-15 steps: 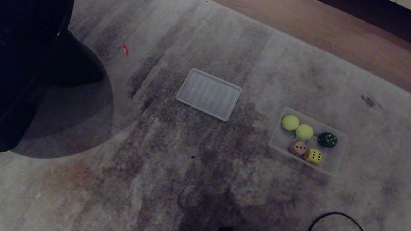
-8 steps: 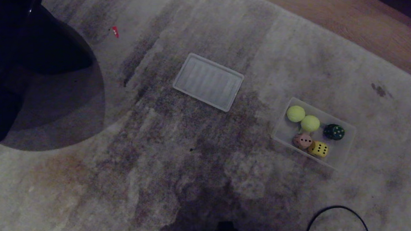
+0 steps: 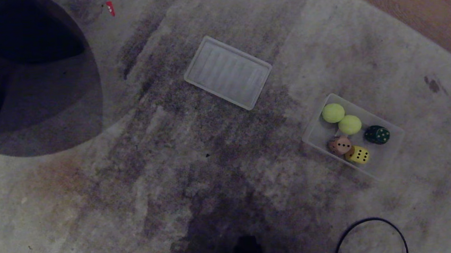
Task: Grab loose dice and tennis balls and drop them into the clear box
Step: Put the toys in the box
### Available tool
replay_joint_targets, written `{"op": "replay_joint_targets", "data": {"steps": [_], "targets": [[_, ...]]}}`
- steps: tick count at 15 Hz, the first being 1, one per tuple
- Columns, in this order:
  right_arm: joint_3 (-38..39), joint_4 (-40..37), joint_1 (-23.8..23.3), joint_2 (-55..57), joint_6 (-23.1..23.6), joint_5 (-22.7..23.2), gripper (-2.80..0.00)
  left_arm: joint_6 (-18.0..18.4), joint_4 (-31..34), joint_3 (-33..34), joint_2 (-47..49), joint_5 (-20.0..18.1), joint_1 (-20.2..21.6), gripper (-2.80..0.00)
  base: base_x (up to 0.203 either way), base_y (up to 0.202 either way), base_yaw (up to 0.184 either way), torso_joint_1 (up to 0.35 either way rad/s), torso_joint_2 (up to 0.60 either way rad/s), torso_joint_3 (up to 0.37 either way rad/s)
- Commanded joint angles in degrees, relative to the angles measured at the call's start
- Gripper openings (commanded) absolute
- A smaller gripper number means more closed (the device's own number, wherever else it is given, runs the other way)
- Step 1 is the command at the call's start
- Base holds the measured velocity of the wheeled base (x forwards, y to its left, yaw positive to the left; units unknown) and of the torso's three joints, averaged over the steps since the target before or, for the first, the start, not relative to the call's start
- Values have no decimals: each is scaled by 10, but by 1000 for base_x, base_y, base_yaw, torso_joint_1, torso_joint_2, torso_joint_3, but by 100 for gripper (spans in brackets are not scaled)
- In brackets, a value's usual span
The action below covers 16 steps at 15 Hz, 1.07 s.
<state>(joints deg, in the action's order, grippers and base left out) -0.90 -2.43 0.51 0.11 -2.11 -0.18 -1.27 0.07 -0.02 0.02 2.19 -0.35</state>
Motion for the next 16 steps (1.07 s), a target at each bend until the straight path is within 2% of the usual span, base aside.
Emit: {"op": "replay_joint_targets", "data": {"steps": [1,16], "targets": [[0,0,0,-1,0,0,-280,-3,0,1,0,2,0,-280,0,0,0,7,-2,-127],[-16,-6,-2,2,-8,-4,-280,-7,0,1,0,4,0,-280,0,0,0,0,0,-7]]}}
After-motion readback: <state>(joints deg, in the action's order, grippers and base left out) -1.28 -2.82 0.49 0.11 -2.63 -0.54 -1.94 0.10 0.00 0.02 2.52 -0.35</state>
